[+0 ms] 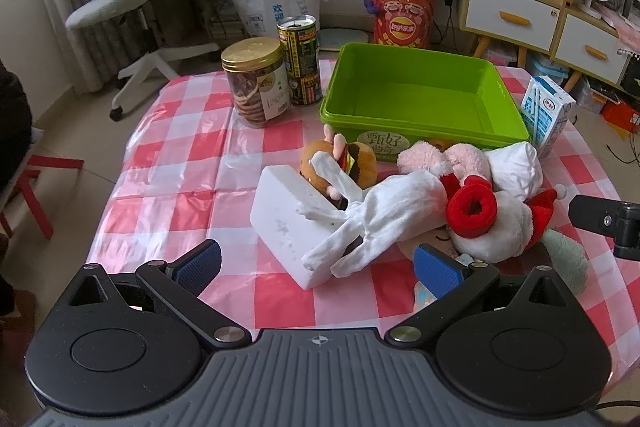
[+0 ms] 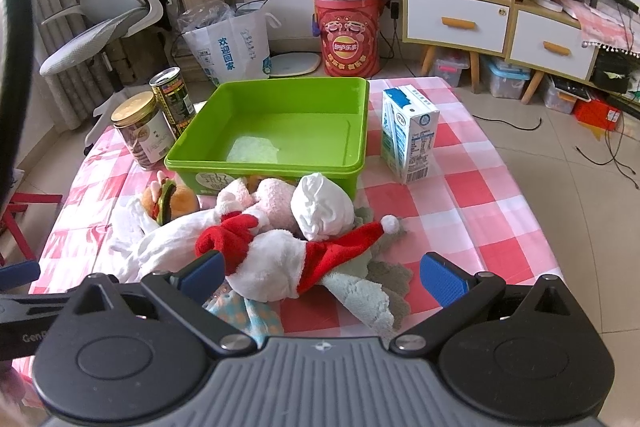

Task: Organize soft objects
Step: 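Move the left tool toward the white foam block and open it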

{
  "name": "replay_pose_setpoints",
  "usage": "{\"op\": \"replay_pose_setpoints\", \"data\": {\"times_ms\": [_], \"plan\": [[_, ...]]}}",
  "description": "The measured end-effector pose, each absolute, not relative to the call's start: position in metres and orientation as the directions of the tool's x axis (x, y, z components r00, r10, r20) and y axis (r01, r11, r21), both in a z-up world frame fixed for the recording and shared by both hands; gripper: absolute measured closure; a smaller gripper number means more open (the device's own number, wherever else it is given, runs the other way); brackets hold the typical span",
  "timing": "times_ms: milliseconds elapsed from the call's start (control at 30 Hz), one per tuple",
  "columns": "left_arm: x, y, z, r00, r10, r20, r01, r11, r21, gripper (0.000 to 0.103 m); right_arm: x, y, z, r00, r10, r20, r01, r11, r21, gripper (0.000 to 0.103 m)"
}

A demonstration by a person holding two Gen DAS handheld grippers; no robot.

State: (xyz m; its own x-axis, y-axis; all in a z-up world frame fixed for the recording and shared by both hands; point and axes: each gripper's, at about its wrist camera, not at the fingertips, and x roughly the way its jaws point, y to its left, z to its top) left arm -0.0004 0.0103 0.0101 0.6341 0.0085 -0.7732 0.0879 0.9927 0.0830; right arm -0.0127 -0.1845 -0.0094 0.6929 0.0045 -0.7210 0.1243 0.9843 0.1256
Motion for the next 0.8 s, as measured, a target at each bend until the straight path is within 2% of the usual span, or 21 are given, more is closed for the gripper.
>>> {"op": "replay_pose_setpoints", "data": {"times_ms": [300,600,800], "plan": [[0.025,0.017,0.009,0.629,0.005,-0.777,0.136,0.984,0.116,0.005,0.007,-0.195,-0.011,0.692,0.034,-0.721,0.102,0.984,0.145,0.023],[0.047,0.035,-0.013,0.579,-0.108,-0.808,0.172,0.985,-0.009,0.006,0.021,-0.188,-0.024,0.671,0.037,-0.74,0.067,0.992,0.11,0.023],[0.057,0.052,-0.02,0.555,-0.166,-0.815,0.14,0.985,-0.106,0.008,0.028,-0.183,-0.031,0.662,0.05,-0.748,0.045,0.993,0.107,0.024]]}}
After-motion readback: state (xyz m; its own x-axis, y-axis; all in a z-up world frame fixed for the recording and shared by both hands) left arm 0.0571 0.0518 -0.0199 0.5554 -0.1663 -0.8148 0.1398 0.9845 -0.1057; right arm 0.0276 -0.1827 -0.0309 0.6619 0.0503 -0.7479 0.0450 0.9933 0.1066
